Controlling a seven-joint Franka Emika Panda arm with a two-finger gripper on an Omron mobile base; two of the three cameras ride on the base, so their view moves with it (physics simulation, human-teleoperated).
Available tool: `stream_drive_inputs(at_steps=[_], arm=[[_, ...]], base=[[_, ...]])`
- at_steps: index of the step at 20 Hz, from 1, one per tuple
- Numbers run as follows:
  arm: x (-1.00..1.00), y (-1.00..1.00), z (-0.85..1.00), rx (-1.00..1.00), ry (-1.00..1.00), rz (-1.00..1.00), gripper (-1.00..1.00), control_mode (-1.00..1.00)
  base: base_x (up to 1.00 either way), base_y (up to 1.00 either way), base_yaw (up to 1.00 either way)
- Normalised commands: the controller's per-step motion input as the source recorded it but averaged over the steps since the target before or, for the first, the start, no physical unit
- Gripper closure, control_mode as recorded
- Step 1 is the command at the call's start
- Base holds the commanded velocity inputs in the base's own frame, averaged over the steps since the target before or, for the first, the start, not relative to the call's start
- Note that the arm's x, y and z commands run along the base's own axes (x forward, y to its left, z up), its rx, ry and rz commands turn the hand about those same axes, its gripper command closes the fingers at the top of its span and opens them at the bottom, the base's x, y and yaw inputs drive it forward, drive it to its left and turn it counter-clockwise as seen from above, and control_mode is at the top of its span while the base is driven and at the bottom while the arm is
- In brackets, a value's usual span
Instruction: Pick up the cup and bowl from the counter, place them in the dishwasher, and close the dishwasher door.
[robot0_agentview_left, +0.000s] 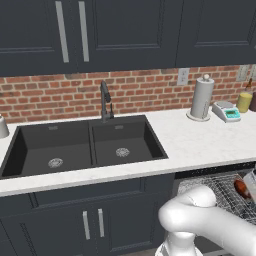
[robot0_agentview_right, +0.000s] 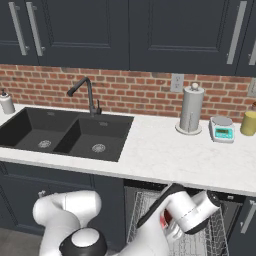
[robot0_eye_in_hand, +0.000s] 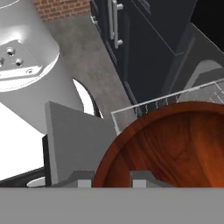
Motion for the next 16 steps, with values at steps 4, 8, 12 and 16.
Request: stream_drive_inputs(at_steps=[4, 8, 12, 16], arm=[[0.0, 0.0, -0.65, 0.0, 0.22, -0.07, 1.0, -1.0], [0.0, 0.0, -0.66, 0.0, 0.27, -0.03, 1.0, -1.0], [0.0, 0.0, -0.54, 0.0, 0.23, 0.0, 1.0, -1.0], [0.0, 0.0, -0.3, 0.0, 0.12, 0.0, 1.0, -1.0]], base=[[0.0, 0.0, 0.0], [0.0, 0.0, 0.0], [0.0, 0.0, 0.0], [0.0, 0.0, 0.0]])
